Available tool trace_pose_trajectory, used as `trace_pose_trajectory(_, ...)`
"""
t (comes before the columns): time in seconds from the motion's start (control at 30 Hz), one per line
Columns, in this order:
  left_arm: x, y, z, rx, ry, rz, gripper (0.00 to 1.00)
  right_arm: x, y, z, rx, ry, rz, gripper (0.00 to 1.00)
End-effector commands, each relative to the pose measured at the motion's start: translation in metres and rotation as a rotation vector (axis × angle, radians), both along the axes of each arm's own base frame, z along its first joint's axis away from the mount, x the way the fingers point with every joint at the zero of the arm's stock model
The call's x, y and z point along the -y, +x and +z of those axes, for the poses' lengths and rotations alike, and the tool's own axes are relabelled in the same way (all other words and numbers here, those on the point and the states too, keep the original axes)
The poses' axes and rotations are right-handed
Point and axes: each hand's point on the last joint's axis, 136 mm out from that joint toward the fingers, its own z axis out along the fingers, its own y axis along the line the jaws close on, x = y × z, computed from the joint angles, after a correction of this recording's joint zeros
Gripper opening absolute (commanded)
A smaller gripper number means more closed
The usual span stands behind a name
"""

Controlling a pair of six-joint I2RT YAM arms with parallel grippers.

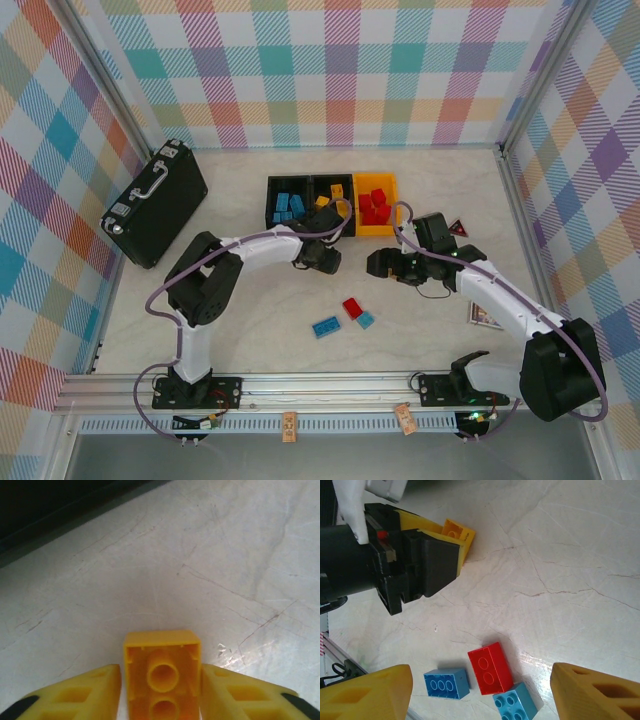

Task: Sort the legos into containers by color
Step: Pick up the lego from the center of the table.

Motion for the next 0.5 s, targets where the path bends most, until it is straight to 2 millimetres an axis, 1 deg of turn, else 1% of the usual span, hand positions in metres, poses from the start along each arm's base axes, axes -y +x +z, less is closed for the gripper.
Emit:
trace_pose_trajectory(0.0, 0.002, -0.003, 0.0, 0.001, 0.031, -0.001, 0.39, 0.001, 0.002, -0.002, 0.003, 0.005, -0.01, 0.73)
trace_pose_trajectory(0.07, 0.002, -0.002, 0.001, 0.0, 0.039, 0.001, 0.39, 0.001, 0.003, -0.002, 0.002, 0.005, -0.011, 0.73)
trace_pose_trajectory(0.13, 0.002, -0.002, 0.002, -0.002, 0.041, 0.002, 0.31, 0.001, 0.003, -0.002, 0.003, 0.007, -0.011, 0.73)
trace_pose_trajectory(0.2, 0.002, -0.002, 0.005, -0.003, 0.043, 0.006, 0.29, 0.0, 0.004, -0.001, 0.005, 0.008, -0.012, 0.73)
trace_pose_trajectory(0.27, 0.002, -0.002, 0.01, 0.002, 0.035, 0.013, 0.25, 0.0, 0.004, -0.001, 0.006, 0.008, -0.012, 0.73)
trace_pose_trajectory(0.47, 0.003, 0.004, 0.036, 0.023, 0.01, 0.055, 0.24, -0.001, 0.006, 0.005, 0.017, 0.015, -0.014, 0.73)
